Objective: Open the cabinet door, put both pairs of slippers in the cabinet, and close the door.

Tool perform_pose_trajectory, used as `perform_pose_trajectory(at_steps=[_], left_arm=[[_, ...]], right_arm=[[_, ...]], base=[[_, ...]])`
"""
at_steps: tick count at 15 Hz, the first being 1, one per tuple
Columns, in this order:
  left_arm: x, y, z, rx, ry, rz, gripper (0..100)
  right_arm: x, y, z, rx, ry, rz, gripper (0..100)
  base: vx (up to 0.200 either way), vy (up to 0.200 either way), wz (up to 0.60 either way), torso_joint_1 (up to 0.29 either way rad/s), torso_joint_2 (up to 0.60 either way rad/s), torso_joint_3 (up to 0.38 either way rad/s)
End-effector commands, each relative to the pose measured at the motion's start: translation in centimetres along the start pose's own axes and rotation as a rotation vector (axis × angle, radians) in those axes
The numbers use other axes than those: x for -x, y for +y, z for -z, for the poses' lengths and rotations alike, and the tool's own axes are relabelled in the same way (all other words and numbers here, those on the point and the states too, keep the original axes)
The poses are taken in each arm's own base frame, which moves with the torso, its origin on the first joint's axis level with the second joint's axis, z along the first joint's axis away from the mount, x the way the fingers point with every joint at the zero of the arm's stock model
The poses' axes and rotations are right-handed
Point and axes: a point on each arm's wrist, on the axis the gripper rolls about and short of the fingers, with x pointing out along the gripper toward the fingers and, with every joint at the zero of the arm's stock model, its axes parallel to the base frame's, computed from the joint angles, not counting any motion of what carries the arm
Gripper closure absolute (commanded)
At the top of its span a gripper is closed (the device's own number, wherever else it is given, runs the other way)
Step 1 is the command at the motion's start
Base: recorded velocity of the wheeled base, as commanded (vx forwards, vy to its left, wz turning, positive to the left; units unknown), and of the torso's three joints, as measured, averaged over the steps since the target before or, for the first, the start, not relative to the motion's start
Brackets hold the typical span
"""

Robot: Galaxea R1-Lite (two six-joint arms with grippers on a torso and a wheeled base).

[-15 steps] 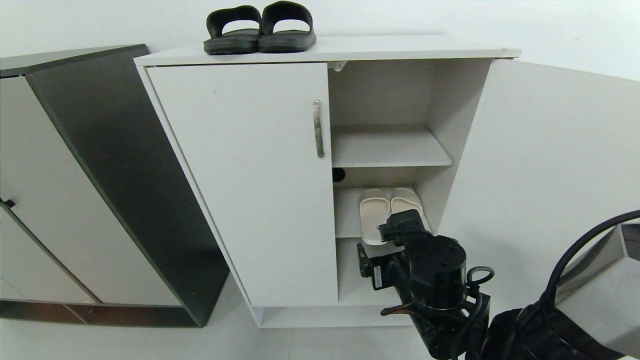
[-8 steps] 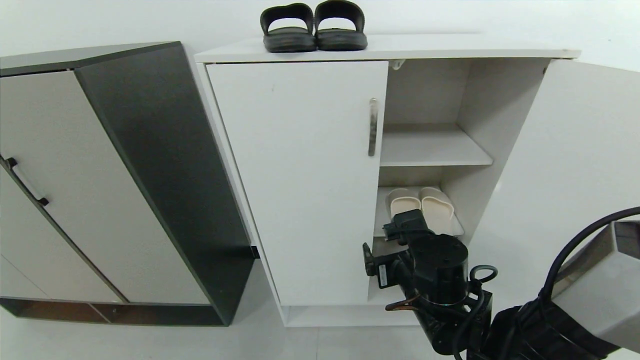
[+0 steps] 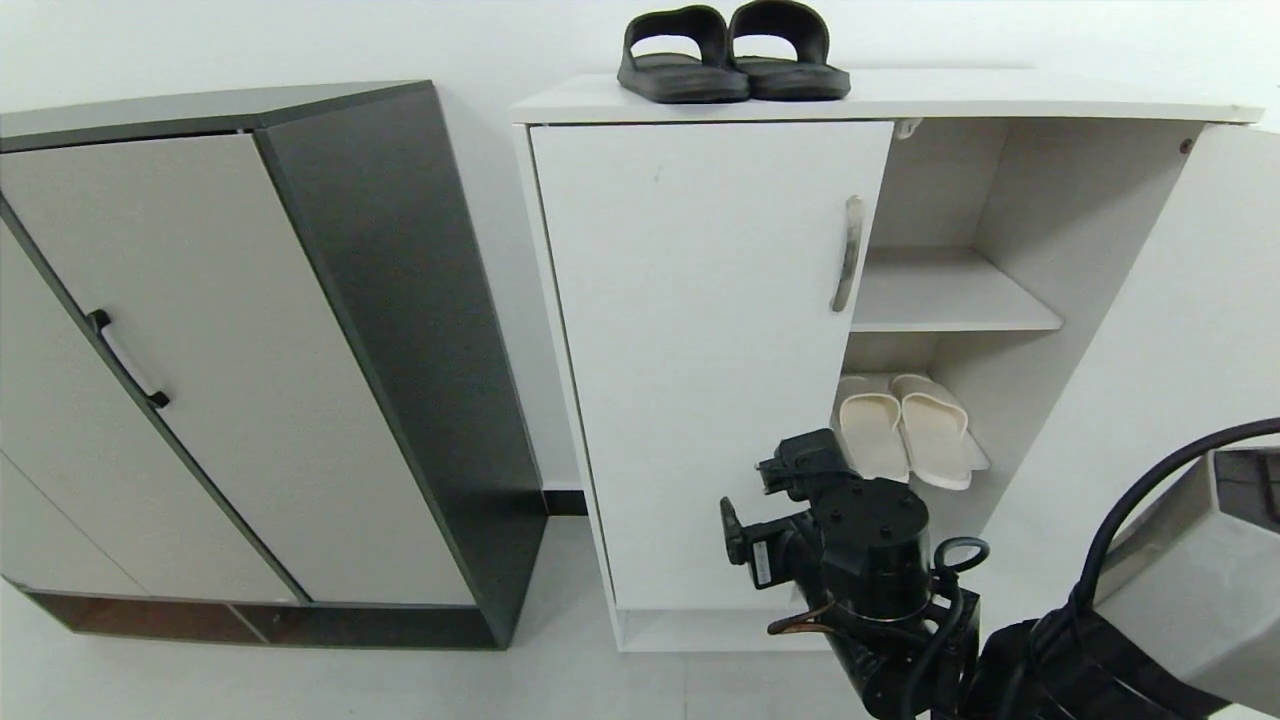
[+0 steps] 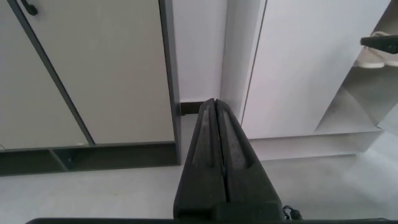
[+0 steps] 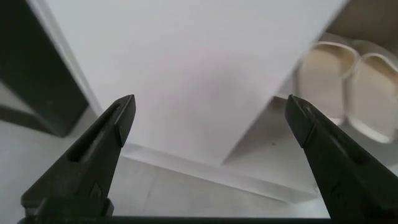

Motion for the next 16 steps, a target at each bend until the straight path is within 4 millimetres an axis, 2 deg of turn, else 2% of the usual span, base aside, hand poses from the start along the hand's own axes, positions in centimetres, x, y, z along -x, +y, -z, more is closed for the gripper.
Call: perform_pose_trajectory(at_steps=[1,10,13,16], left_arm=[[0.0,0.0,0.0,0.0,0.0,-0.002,100],[0.0,0.0,0.0,0.0,0.0,0.0,100],[0.0,0.0,0.0,0.0,0.0,0.0,100],[0.0,0.0,0.0,0.0,0.0,0.0,100]], right_arm=[[-0.07,0.03,0.14,0.002,0.003,0.002,0],[-0.03,0.13,0.19,0.003,0.004,-0.003,0],[-0.03,0.13,0.19,0.003,0.004,-0.003,0],[-0.03,0.13,0.19,0.003,0.004,-0.003,0]], base=[[0.0,0.0,0.0,0.0,0.0,0.0],[0.0,0.0,0.0,0.0,0.0,0.0],[0.0,0.0,0.0,0.009,-0.18,-0.281],[0.0,0.0,0.0,0.05,-0.48,-0.359]])
